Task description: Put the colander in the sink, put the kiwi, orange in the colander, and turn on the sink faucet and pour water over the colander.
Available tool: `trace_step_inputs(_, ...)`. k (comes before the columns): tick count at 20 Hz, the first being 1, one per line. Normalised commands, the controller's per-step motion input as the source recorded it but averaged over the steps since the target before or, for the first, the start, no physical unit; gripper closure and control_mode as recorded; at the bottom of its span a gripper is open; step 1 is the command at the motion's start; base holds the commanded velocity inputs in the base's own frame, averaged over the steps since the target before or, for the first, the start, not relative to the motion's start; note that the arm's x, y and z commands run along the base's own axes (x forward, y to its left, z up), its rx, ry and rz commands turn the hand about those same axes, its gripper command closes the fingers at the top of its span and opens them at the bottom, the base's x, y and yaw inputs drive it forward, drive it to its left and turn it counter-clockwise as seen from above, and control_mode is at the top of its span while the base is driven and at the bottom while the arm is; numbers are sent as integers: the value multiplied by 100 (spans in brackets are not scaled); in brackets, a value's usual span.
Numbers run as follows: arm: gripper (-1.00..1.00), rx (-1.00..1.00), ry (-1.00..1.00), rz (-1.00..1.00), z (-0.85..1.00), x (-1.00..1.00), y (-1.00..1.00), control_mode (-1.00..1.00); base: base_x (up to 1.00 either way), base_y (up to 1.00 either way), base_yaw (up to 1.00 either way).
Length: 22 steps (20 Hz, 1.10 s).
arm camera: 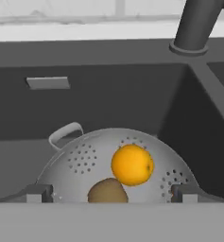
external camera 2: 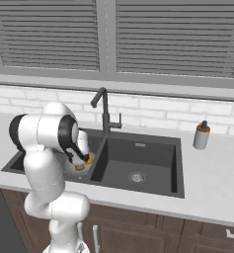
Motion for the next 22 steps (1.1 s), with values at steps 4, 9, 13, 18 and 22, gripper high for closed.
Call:
trace_step_inputs(4,-100,0,0,-1,86,-86,7,-100,0,0,0)
trace_step_inputs(9,-100,-2,7,-1,90,-87,31,-100,0,0,0)
trace_step_inputs(13,-100,-8,12,0,100,-43,36,-100,0,0,0)
trace_step_inputs(18,-100,-10,0,0,100,-19,43,-100,0,0,0)
trace_step_inputs(22,-100,-12,6,0,100,-42,60,-100,0,0,0)
